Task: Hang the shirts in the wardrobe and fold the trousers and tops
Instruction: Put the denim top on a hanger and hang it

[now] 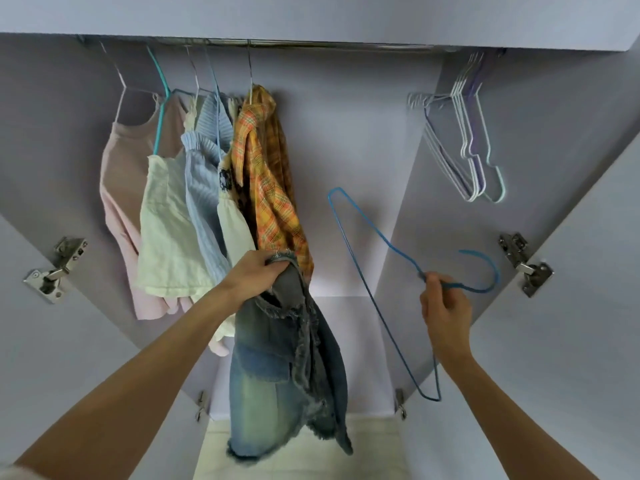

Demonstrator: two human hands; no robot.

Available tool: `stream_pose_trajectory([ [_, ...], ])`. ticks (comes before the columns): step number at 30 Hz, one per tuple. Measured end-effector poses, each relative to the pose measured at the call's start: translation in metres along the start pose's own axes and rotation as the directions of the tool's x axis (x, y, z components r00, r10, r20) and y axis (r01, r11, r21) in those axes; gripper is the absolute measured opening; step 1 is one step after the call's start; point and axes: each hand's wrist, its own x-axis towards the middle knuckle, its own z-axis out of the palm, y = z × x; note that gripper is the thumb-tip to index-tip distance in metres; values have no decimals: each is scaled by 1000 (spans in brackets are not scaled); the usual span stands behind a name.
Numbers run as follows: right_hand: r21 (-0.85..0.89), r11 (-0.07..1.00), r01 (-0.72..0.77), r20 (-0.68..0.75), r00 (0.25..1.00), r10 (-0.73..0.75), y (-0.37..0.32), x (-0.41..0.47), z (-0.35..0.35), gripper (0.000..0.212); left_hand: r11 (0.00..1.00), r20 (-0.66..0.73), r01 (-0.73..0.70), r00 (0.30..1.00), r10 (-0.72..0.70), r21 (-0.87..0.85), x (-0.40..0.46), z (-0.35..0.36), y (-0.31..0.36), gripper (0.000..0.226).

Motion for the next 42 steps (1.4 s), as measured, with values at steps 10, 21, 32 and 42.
stream_pose_trajectory([
  [10,-186,982,4,468,879,85,8,-13,1,43,995,-117,-19,993,30,96,-9,-33,-12,27],
  [21,-303,953,23,613,770,177,-10,-9,18,51,938,-343,-175,897,277,299,-20,-40,-5,33],
  [32,-426,902,-72,571,752,330,-33,-29,70,48,865,-409,-153,832,374,478,-29,-34,3,26],
  [42,-218,962,-163,407,881,241,-41,-36,99,46,655,18,-273,930,368,704,-44,-8,-5,47],
])
